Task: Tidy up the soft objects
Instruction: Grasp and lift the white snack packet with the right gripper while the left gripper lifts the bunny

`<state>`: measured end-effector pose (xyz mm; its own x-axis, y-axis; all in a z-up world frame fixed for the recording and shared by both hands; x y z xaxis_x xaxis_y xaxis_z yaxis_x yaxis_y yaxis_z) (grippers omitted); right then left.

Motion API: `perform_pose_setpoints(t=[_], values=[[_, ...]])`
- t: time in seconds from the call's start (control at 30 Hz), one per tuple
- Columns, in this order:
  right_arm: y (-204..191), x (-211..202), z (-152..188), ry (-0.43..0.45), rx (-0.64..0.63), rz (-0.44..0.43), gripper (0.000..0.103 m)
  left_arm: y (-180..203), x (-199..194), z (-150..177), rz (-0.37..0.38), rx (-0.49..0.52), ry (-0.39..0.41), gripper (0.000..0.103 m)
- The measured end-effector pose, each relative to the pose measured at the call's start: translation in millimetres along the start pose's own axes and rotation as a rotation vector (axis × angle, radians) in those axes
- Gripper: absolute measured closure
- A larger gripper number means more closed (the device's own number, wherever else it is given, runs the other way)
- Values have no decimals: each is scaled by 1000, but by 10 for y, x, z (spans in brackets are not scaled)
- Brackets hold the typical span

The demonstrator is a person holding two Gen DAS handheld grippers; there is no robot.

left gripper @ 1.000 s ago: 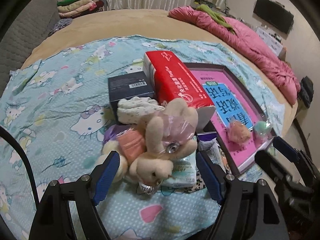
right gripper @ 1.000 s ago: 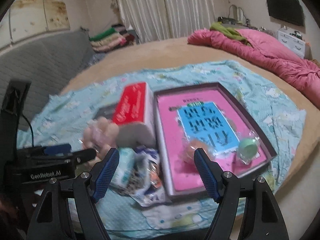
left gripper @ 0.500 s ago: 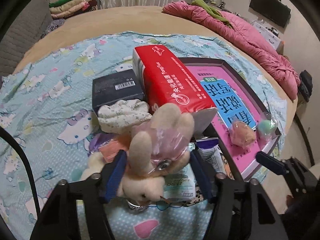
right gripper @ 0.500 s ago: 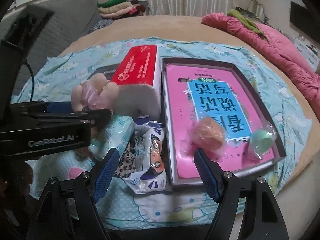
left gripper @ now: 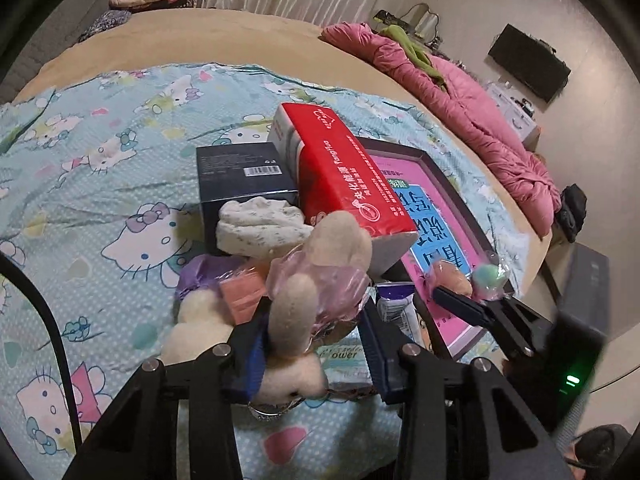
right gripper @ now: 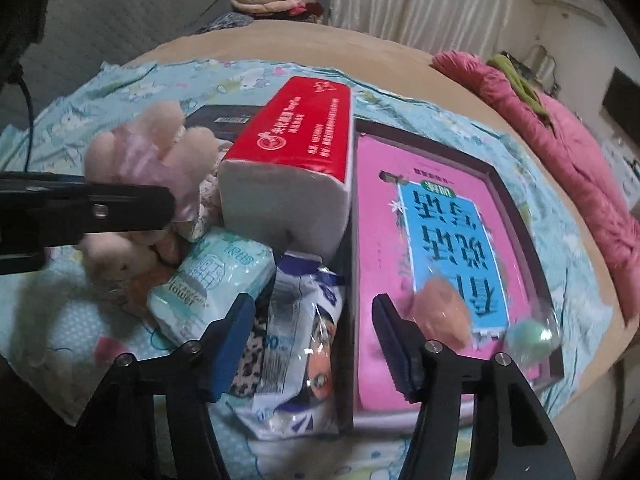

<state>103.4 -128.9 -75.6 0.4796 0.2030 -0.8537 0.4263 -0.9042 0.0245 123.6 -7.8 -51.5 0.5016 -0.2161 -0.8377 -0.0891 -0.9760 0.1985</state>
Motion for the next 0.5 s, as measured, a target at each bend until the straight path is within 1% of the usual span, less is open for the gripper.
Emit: perform_pose_setpoints(t=[0.07, 0.17, 0.23, 0.3, 0.37, 0.4, 0.47, 0.5], values=[[-23, 91, -21, -23, -34, 16, 48, -30, -18, 6, 3, -3, 2, 61], [-49, 185, -44, -42, -86, 59, 50, -67, -50, -3, 13, -12, 10, 61], [-54, 221, -52, -45, -103, 70, 50, -78, -76, -1, 27, -21, 13, 61], [-57, 255, -55, -48, -126, 83, 50, -80, -92, -7, 24, -21, 16, 61], [-67, 268, -53, -43, -135, 86, 53, -74, -107, -11, 27, -18, 20, 61], [-32, 252, -53, -30, -116, 74, 55, -66, -117, -12, 28, -17, 22, 61], [62, 201, -54, -5, -56, 35, 64, -47, -141, -11, 30, -14, 25, 61], [162, 158, -55, 14, 8, -17, 65, -38, -150, -12, 30, -14, 26, 61]])
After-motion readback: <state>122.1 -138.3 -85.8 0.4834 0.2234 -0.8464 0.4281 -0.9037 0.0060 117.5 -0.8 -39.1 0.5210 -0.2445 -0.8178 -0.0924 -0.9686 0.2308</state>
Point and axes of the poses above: each gripper's, at about its wrist camera, not at the fingertips, and x roughly the way its jaws point, y to its right, z to its underside, the point moved 3 cm from there along x, roughly the way its jaws point, and after that the axes turned 12 degrees about -z, right-handed, at the moved point
